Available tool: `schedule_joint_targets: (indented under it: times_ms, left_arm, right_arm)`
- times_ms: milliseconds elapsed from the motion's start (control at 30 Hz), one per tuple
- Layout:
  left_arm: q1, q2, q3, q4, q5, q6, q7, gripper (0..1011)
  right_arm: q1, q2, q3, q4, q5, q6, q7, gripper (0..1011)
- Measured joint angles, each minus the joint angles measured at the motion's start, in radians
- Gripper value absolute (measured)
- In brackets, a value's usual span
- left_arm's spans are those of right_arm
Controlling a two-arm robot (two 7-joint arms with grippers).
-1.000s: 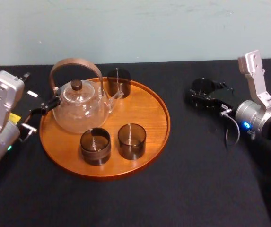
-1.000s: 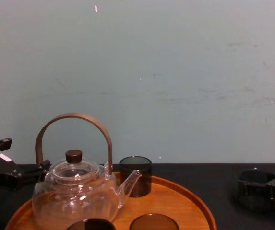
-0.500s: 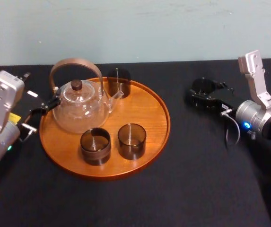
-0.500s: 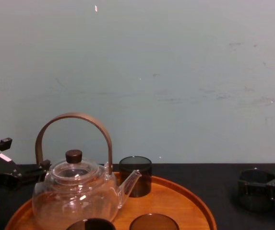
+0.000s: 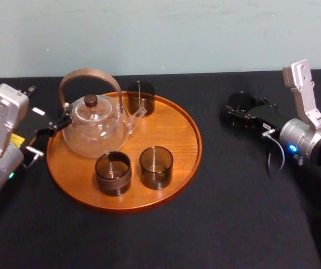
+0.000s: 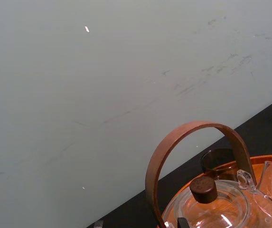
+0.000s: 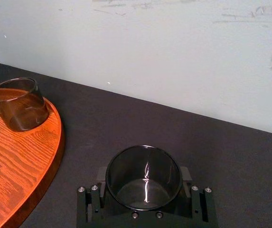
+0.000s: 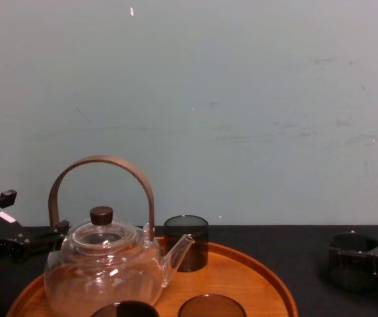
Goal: Pick up the glass from the table and place it on the tray.
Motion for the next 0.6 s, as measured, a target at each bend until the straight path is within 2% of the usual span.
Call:
schedule_joint_targets:
  times_ms: [600]
  left_arm:
    - [0.0,0.0,0.0,0.0,0.0,0.0,0.0,1010]
  right_arm:
    - [-0.006,0.001,0.001,-0.007,-0.001,-0.007,-0.004,904]
